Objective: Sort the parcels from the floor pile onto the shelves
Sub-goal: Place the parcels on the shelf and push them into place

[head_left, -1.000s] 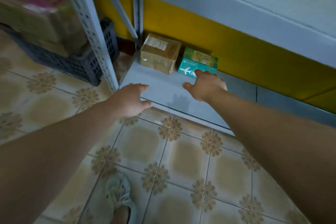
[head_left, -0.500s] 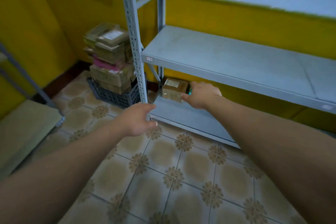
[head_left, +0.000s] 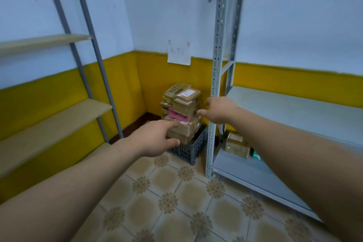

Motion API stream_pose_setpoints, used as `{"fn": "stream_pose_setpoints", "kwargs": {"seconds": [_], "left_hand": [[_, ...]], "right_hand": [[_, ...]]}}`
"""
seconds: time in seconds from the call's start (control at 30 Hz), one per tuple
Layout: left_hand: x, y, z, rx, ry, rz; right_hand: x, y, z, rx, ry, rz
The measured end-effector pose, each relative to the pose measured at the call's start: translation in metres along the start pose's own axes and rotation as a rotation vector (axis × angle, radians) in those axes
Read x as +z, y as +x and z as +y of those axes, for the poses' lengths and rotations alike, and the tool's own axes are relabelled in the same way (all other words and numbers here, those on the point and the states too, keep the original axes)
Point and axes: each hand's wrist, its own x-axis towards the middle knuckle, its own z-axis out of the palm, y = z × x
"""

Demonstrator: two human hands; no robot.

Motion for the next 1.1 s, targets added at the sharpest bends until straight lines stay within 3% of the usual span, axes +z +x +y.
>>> {"fn": "stream_pose_setpoints", "kwargs": {"seconds": [0.33,0.8,1.1], "left_hand": [[-0.019,0.044,-0.086,-0.034,-0.02,-0.027],[-0.004,0.283,-0.206,-0.179,-0.12,-0.142],[0.021,0.458,-0.329,-0.1,-0.231,-0.248]], "right_hand": [[0.028,0.097,-0.067,-0.053,-0.031,-0.083],[0.057,0.342,-0.044,0.006,0.003,-0.184],[0.117,0.501,-0.049,0.202,0.05,-0.222]]}}
